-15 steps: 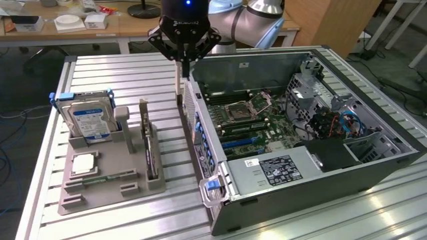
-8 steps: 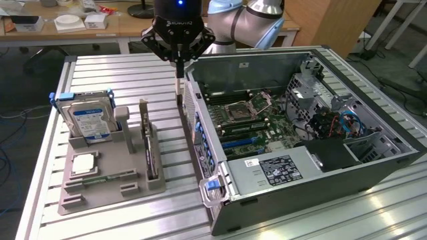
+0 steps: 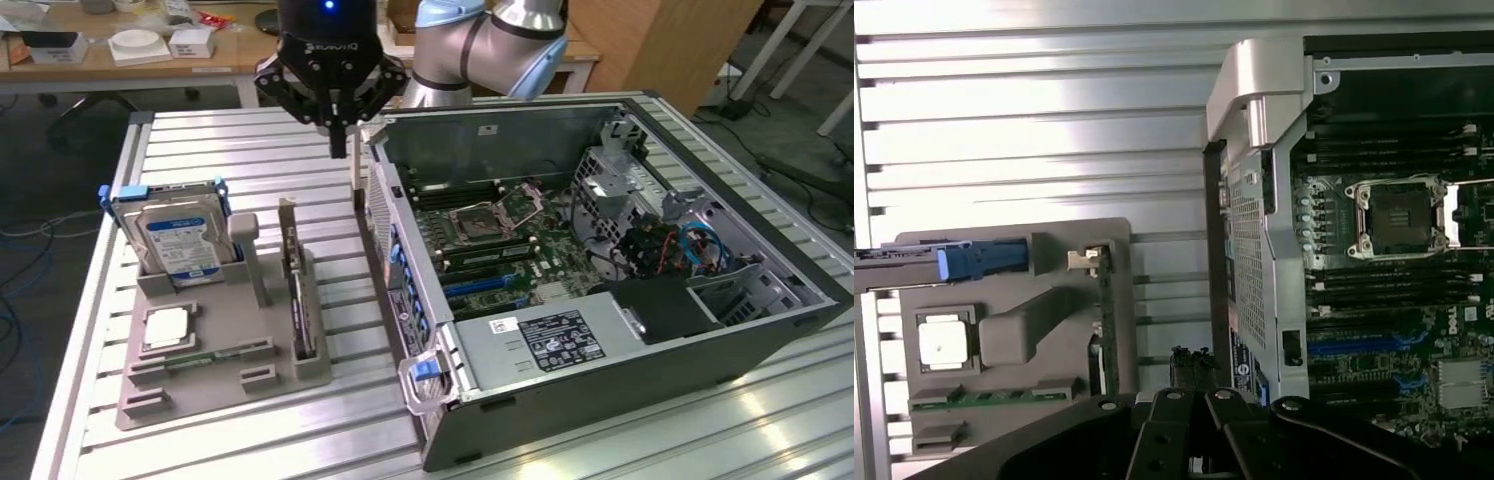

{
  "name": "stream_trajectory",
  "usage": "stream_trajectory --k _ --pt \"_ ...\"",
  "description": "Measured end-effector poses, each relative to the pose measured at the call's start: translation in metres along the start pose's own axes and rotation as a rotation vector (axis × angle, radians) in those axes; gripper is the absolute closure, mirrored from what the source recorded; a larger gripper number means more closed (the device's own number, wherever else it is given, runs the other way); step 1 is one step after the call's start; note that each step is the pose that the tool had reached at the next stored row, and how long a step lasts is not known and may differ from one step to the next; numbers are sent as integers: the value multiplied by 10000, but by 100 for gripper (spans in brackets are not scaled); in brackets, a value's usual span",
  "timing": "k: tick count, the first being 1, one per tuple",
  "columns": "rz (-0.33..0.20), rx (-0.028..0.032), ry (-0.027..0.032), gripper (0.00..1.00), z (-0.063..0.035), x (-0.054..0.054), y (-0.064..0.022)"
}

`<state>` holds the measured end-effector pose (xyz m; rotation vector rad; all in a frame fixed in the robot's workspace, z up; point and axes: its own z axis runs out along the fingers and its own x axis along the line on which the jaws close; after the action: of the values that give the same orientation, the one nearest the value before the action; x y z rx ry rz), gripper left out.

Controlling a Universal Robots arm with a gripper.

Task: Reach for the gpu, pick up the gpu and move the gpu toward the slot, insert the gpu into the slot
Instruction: 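Reach for the gpu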

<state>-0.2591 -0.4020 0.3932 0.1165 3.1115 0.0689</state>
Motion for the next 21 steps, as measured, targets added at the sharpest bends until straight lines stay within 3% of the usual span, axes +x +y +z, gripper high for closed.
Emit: stream_trajectory --k 21 --pt "-1 0 1 90 -12 387 -56"
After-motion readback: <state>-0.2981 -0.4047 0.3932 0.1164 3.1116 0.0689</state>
